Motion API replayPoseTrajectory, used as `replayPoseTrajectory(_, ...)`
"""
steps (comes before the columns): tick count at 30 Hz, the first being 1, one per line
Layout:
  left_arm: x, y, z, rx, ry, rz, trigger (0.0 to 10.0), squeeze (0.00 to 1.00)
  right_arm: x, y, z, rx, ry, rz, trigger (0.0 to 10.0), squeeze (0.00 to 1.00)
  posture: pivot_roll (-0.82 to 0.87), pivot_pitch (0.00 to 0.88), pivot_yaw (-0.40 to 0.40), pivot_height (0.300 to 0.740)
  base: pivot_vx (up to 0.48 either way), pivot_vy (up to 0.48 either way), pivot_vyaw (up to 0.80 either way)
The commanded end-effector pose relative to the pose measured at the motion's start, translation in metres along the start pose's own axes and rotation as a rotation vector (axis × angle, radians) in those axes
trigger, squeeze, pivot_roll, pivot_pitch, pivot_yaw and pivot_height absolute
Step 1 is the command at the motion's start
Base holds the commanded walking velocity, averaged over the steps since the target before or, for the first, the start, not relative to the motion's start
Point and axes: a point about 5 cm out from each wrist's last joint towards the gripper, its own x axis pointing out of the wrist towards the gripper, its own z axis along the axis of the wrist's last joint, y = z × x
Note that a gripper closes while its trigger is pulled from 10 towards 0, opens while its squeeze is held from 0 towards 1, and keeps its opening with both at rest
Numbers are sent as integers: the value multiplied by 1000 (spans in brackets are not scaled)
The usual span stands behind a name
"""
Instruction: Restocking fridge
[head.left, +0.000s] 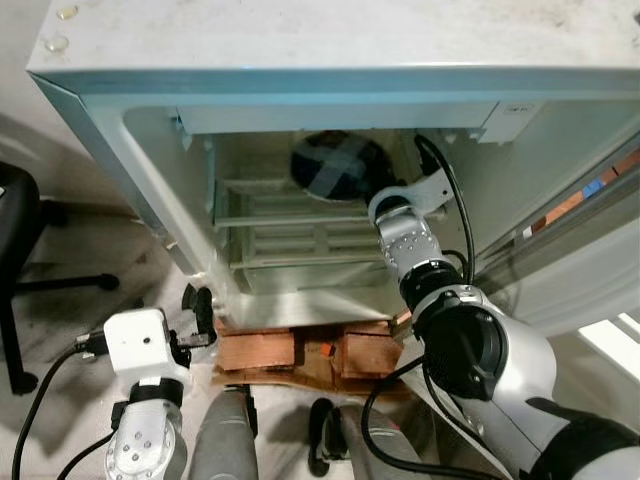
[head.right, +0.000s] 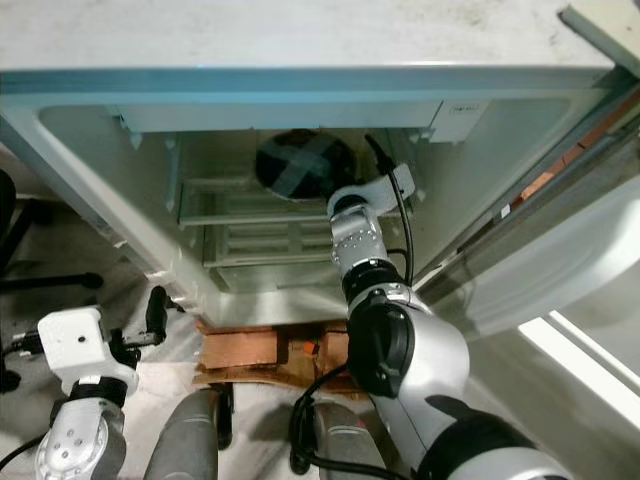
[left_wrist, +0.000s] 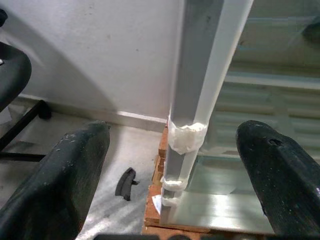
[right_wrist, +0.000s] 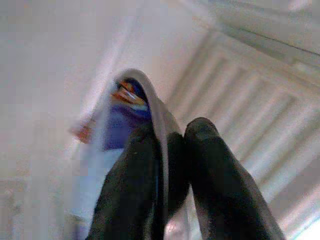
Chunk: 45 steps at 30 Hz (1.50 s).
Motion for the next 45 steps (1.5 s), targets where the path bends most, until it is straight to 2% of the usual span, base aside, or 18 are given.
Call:
replayPoseTrajectory(1,-2,3,-7,0,38,17,10000,0,1,1,3,-55,5,32,10000,1000,298,263,-106,740,0,0,0)
replayPoseTrajectory(5,2,4,-8,6,38,2,10000,0,1,-13,14,-239,8,49,10000,1000,271,241,-112,740,0,0,0)
replayPoseTrajectory(6,2,4,-8,6,38,2,10000,0,1,-13,14,-239,8,49,10000,1000,271,241,-112,740,0,0,0)
replayPoseTrajectory(8,3,7,-9,10,41,4,10000,0,1,-16,18,-305,8,61,10000,1000,263,234,-109,740,0,0,0)
replayPoseTrajectory(10,9,11,-9,16,36,6,10000,0,1,-27,31,-432,21,81,10000,1000,245,209,-99,740,0,0,0)
replayPoseTrajectory(16,16,8,-9,21,26,-13,10000,0,1,-25,35,-494,34,134,10000,1000,222,181,-83,740,0,0,0)
replayPoseTrajectory(18,22,3,-7,42,10,-30,10000,0,0,-20,33,-575,49,210,10000,1000,203,150,-64,740,0,0,0)
replayPoseTrajectory(19,22,3,-7,42,10,-30,10000,0,0,-20,33,-575,49,210,10000,1000,203,150,-64,740,0,0,0)
replayPoseTrajectory(20,27,0,-6,47,2,-38,10000,0,-2,-20,30,-636,70,267,10000,1000,199,144,-60,740,0,0,0)
replayPoseTrajectory(21,27,0,-6,47,2,-38,10000,0,-2,-20,30,-636,70,267,10000,1000,199,144,-60,740,0,0,0)
replayPoseTrajectory(23,35,-2,-4,83,-17,-53,10000,0,-11,-28,17,-826,146,415,10000,1000,179,118,-45,740,0,0,0)
replayPoseTrajectory(25,38,-1,-6,91,-14,-48,10000,0,-18,-36,14,-898,153,475,10000,1000,176,105,-46,740,0,0,0)
replayPoseTrajectory(30,44,-3,-5,152,-29,-74,10000,0,-36,-51,5,-941,174,538,10000,1000,185,81,-41,740,0,0,0)
replayPoseTrajectory(33,46,-5,-3,182,-39,-84,10000,0,-47,-69,8,-877,115,432,10000,1000,185,77,-23,740,-84,0,0)
replayPoseTrajectory(36,48,-6,-4,183,-38,-94,10000,0,-57,-79,9,-881,79,393,10000,1000,178,76,-14,740,-271,0,0)
replayPoseTrajectory(37,49,-7,-6,189,-31,-105,10000,0,-63,-83,5,-874,112,398,10000,455,164,74,-2,740,-277,0,0)
replayPoseTrajectory(38,49,-8,-7,189,-27,-113,10000,0,-66,-85,1,-881,139,407,10000,0,157,74,2,740,-304,0,0)
replayPoseTrajectory(45,53,-15,-7,197,-33,-133,10000,0,-71,-83,2,-956,181,417,10000,0,146,73,-6,740,-322,0,0)
